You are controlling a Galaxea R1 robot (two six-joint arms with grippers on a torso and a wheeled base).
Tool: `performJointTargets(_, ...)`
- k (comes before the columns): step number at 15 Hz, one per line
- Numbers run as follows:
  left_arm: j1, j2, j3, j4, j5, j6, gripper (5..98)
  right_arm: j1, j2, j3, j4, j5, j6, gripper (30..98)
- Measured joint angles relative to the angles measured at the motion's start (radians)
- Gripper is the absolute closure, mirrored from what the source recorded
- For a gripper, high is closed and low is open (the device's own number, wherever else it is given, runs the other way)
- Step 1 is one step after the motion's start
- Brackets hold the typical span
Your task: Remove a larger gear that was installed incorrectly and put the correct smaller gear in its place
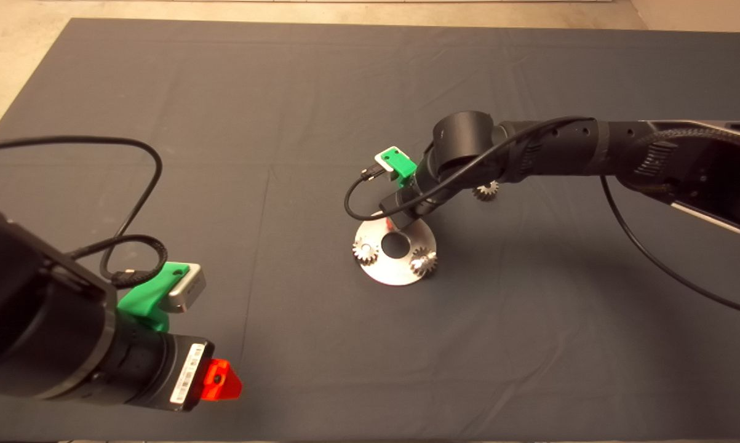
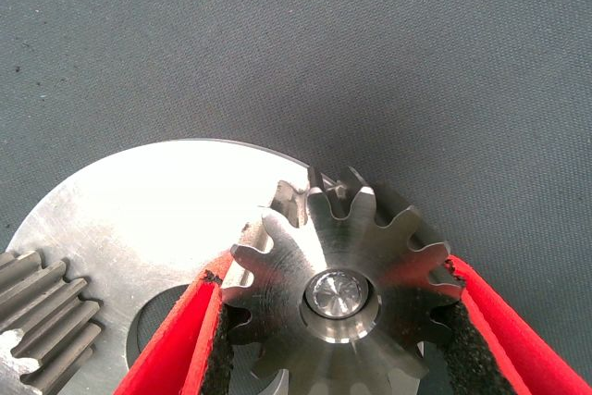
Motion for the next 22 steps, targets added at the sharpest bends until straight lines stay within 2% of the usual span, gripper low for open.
performJointTargets(4, 0.0, 0.0, 0.0, 0.0, 0.0, 0.0, 5.9, 0.009, 0.0, 0.0, 0.005, -0.002, 0.0, 79.9)
performJointTargets(10, 0.0, 0.0, 0.0, 0.0, 0.0, 0.0, 5.9, 0.055, 0.0, 0.007, 0.006, -0.004, 0.004, 80.0)
performJointTargets(14, 0.0, 0.0, 0.0, 0.0, 0.0, 0.0, 5.9, 0.129, -0.003, 0.028, 0.007, -0.004, 0.007, 80.0)
performJointTargets(16, 0.0, 0.0, 0.0, 0.0, 0.0, 0.0, 5.9, 0.131, -0.007, 0.034, 0.008, -0.005, 0.007, 80.0)
performJointTargets(19, 0.0, 0.0, 0.0, 0.0, 0.001, 0.0, 5.9, 0.12, -0.063, 0.043, 0.019, -0.002, 0.007, 80.0)
performJointTargets(22, 0.0, 0.0, 0.0, 0.0, 0.001, 0.0, 5.9, 0.12, -0.15, 0.077, 0.019, -0.025, 0.007, 80.0)
